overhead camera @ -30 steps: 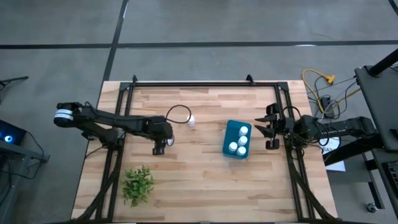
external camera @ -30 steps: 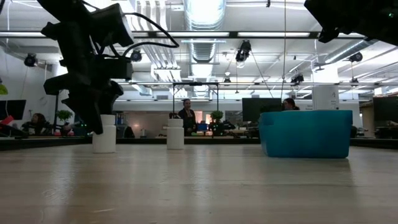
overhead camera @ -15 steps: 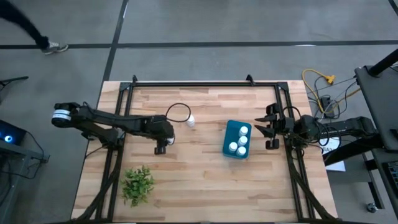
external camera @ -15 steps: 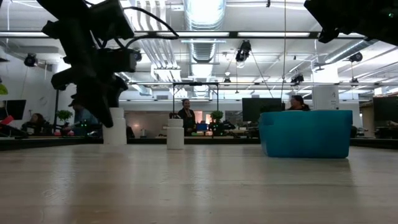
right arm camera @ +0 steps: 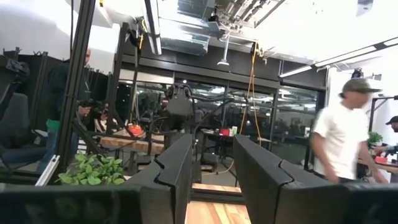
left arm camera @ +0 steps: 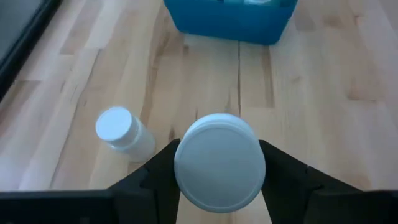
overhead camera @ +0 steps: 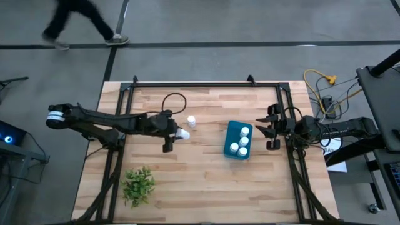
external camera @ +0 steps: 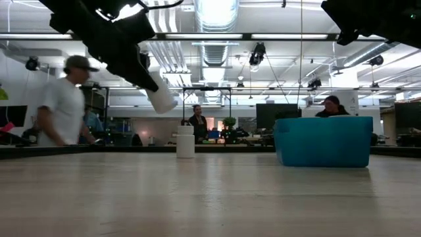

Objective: Pick and place pill bottles into a basket
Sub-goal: Put the white medicine bottle into the blue bin

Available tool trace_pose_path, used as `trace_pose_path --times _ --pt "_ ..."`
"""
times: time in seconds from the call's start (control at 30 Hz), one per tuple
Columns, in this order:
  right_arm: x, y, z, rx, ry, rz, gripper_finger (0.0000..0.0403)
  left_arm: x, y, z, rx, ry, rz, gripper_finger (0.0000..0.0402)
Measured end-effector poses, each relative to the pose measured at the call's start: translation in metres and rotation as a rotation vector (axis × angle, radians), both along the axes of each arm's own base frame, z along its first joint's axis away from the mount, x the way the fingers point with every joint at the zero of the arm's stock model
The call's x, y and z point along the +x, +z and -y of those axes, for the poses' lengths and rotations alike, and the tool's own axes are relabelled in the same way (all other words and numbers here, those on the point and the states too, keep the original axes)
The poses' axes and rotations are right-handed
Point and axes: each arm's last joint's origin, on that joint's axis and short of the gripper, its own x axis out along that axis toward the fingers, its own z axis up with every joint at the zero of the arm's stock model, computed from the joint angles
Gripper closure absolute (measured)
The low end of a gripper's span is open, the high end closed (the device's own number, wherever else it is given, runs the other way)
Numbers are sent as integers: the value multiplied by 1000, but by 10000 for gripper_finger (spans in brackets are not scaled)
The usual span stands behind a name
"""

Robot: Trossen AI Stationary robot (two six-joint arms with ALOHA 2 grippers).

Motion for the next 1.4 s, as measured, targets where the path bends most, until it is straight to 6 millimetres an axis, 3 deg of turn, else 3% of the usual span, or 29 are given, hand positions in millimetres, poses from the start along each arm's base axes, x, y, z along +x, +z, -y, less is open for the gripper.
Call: trace_pose_path --times 0.17,0.5,0.73,0.9,1.13,1.4 --pt "0 0 0 -7 -3 0 294 3 4 0 -13 -4 53 242" --pt "1 1 0 -63 -13 -15 293 15 27 2 -126 -16 333 242" --pt "11 20 -2 -71 2 -178 293 17 38 4 -256 -28 446 242" --pt "30 33 -5 -86 8 -349 293 17 43 4 -343 -1 490 242" --pt "75 46 -12 -194 -90 -487 293 19 51 4 -385 -1 586 242" --pt "124 45 -53 -506 -401 -701 260 14 46 4 -386 -28 695 242"
